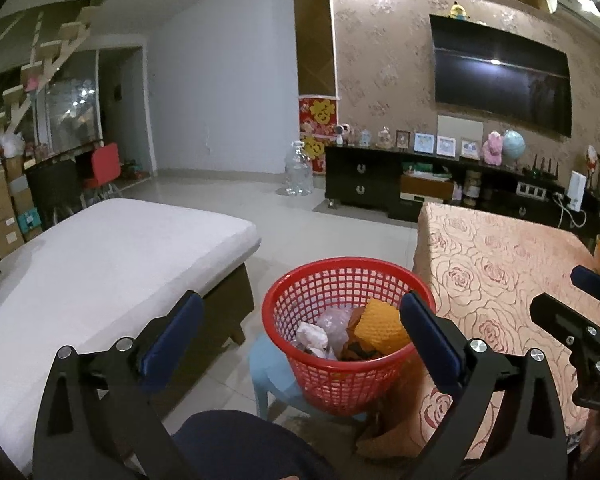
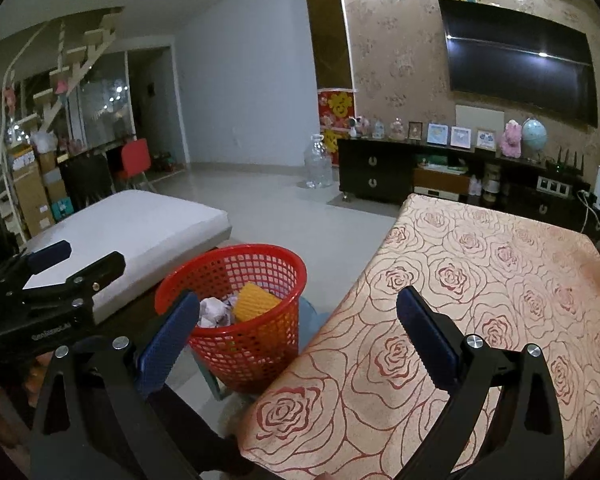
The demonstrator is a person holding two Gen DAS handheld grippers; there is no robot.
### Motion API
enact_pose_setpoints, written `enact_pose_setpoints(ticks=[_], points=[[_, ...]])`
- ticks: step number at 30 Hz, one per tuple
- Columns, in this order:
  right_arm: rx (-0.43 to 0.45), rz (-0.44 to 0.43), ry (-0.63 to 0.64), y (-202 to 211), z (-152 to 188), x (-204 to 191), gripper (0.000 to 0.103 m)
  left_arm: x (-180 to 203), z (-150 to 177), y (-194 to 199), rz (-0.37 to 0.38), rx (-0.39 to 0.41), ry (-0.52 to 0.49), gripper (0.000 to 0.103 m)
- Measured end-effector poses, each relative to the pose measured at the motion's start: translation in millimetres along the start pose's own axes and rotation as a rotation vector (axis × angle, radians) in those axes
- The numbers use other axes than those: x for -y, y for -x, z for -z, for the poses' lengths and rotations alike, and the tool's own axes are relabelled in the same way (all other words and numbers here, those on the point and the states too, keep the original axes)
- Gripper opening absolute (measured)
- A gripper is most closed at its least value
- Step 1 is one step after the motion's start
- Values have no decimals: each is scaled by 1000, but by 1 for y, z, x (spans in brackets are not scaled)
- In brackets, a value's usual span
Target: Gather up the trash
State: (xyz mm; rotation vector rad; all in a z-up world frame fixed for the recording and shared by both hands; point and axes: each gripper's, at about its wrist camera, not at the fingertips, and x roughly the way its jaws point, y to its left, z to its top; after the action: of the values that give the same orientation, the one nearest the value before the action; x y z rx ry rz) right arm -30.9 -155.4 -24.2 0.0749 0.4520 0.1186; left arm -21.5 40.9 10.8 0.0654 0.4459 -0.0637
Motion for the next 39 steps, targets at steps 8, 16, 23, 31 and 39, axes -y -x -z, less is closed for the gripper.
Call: enact_pose_setpoints(ticks=[8,16,23,31,39], points=[[10,-12,-5,11,0,-6,96,-2,1,16,-7,24,-2,95],[7,-14,-3,15,0,-9,96,-2,0,20,-4,30,-1,95],[4,-15,-2,15,-1,-12,96,-2,-1,20,-3,24,0,95],[-10,-19,-9,10,0,-11,96,-4,2,14,4,4,-1,95],[-11,-22,-11,10,1,-10,96,-2,2,13,2,4,-5,95]])
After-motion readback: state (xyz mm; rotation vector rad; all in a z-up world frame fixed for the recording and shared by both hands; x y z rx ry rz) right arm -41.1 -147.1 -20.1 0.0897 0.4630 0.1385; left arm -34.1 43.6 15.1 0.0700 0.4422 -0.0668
